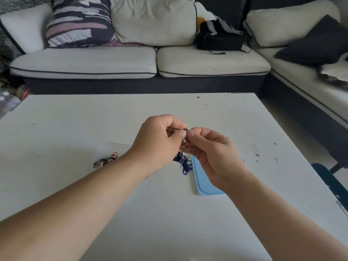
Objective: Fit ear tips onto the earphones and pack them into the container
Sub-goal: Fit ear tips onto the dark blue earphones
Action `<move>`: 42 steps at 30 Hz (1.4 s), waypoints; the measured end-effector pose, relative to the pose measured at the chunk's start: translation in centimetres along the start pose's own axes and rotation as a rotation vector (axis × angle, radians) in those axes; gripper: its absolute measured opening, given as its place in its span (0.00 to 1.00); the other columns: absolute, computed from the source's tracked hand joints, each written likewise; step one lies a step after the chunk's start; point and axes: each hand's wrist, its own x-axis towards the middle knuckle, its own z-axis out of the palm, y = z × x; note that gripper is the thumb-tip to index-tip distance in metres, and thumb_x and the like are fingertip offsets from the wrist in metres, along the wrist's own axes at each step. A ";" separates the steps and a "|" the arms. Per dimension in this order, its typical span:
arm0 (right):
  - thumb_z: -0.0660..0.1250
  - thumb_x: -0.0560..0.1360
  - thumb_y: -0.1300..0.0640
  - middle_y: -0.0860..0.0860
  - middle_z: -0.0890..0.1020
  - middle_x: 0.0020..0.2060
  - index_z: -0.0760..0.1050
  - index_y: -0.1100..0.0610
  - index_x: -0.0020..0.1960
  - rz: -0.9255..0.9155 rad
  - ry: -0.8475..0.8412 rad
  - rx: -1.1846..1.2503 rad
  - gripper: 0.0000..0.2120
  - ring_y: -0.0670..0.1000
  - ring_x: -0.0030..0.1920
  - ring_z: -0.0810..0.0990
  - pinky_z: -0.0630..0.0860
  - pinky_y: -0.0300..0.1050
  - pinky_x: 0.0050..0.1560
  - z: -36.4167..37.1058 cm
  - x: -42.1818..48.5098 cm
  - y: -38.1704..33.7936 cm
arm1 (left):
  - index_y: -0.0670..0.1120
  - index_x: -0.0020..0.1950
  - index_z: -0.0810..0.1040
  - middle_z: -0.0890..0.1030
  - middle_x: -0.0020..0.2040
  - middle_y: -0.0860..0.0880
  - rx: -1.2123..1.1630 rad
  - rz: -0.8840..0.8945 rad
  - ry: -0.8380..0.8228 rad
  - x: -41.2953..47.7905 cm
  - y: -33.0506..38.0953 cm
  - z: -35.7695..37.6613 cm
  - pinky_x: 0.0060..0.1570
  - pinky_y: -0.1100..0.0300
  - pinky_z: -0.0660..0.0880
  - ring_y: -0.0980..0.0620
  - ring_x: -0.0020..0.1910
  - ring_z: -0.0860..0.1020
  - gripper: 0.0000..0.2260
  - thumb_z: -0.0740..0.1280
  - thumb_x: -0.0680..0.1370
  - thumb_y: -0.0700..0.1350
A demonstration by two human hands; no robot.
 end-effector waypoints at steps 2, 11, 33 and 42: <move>0.67 0.79 0.67 0.60 0.83 0.39 0.79 0.71 0.50 -0.004 0.010 -0.010 0.06 0.56 0.39 0.84 0.82 0.46 0.47 0.1 0.0 -0.1 | 0.50 0.48 0.84 0.85 0.40 0.53 0.052 0.030 0.008 0.0 0.1 0.1 0.47 0.53 0.84 0.54 0.40 0.85 0.05 0.72 0.79 0.40; 0.67 0.79 0.64 0.62 0.82 0.44 0.79 0.69 0.52 0.075 -0.048 0.008 0.08 0.56 0.44 0.85 0.81 0.48 0.53 -0.3 0.1 -0.2 | 0.51 0.47 0.84 0.84 0.38 0.54 0.126 0.077 0.009 -0.1 0.1 0.0 0.43 0.58 0.83 0.56 0.37 0.84 0.05 0.72 0.79 0.41; 0.68 0.78 0.66 0.63 0.81 0.43 0.79 0.68 0.50 0.064 -0.065 -0.022 0.04 0.65 0.49 0.82 0.82 0.57 0.57 -0.1 0.0 -0.7 | 0.45 0.50 0.85 0.87 0.39 0.49 -0.099 -0.038 -0.039 -0.8 0.6 -1.0 0.40 0.66 0.80 0.54 0.37 0.87 0.05 0.72 0.79 0.36; 0.71 0.76 0.70 0.57 0.87 0.41 0.84 0.61 0.54 -0.110 0.005 -0.318 0.09 0.56 0.40 0.85 0.83 0.48 0.47 -0.2 -0.1 -1.5 | 0.45 0.51 0.86 0.87 0.40 0.46 -0.128 -0.118 -0.066 -0.6 0.3 -1.0 0.48 0.58 0.84 0.51 0.39 0.87 0.06 0.71 0.80 0.36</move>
